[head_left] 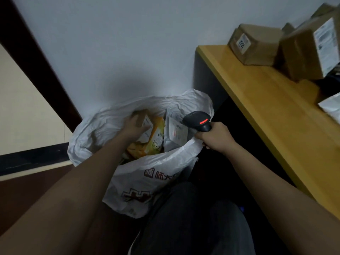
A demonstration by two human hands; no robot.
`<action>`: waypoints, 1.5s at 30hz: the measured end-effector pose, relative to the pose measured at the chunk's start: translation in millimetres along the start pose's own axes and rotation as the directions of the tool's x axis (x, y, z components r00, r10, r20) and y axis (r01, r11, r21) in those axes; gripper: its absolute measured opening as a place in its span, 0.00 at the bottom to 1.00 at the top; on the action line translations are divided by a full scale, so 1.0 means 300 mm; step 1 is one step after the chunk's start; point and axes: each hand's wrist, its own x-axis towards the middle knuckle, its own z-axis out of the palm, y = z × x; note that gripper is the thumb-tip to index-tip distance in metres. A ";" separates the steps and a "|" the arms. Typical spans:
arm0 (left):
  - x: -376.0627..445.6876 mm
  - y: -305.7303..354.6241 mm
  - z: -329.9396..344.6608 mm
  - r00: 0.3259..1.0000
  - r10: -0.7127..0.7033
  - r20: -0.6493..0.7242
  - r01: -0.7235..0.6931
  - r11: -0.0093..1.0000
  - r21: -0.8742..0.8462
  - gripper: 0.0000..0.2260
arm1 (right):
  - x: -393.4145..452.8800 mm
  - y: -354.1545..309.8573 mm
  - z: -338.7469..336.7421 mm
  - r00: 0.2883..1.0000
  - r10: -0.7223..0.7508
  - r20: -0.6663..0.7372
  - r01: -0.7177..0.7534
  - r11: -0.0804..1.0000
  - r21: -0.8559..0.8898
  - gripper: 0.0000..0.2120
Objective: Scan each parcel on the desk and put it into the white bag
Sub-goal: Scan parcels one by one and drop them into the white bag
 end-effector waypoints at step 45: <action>-0.916 1.332 1.166 0.445 0.688 0.573 -0.848 0.529 0.024 0.24 | -1.012 0.732 -1.109 0.477 0.394 -0.786 -0.191 0.919 0.345 0.05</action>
